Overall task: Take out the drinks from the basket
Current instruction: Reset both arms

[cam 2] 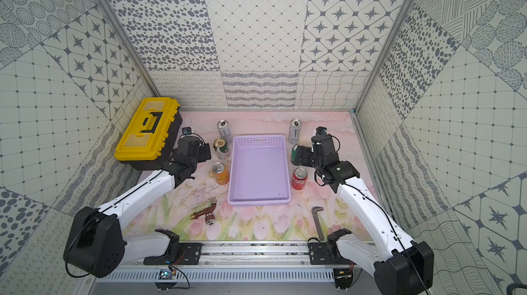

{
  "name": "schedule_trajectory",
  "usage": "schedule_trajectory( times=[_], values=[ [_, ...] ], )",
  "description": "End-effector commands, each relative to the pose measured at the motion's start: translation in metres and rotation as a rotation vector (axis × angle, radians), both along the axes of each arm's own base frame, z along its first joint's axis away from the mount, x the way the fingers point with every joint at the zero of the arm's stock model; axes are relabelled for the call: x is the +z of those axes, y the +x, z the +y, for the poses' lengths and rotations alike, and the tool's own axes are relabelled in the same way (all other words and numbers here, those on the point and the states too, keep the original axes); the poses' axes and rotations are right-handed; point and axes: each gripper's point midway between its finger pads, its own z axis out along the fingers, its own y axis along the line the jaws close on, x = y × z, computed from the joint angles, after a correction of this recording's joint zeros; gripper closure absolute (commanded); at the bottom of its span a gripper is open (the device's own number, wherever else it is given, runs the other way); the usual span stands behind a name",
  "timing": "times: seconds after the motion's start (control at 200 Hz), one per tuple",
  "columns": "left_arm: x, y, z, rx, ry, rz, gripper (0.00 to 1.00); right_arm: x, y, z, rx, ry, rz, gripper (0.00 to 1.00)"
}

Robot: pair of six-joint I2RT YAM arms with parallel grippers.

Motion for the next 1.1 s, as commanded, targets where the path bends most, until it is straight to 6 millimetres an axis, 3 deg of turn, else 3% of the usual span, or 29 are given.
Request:
schedule_trajectory(
  times=[0.0,0.165,0.3,0.665,1.091],
  values=[
    [0.014,0.017,0.019,0.021,-0.004,-0.182,0.0,0.012,0.002,-0.001,-0.011,0.034,-0.051,0.03],
    [-0.006,0.013,0.032,0.031,0.024,-0.162,0.0,0.013,0.002,-0.003,-0.017,0.037,-0.055,0.03],
    [-0.02,0.018,0.023,-0.008,-0.003,-0.116,0.0,0.013,0.002,-0.004,-0.016,0.042,-0.054,0.03],
    [-0.06,0.02,0.027,-0.017,0.068,-0.082,0.0,0.011,0.003,-0.004,-0.015,0.053,-0.049,0.03],
    [-0.077,0.02,0.015,-0.138,-0.01,-0.137,0.0,0.008,0.006,-0.005,-0.015,0.061,-0.057,0.03]
  ],
)
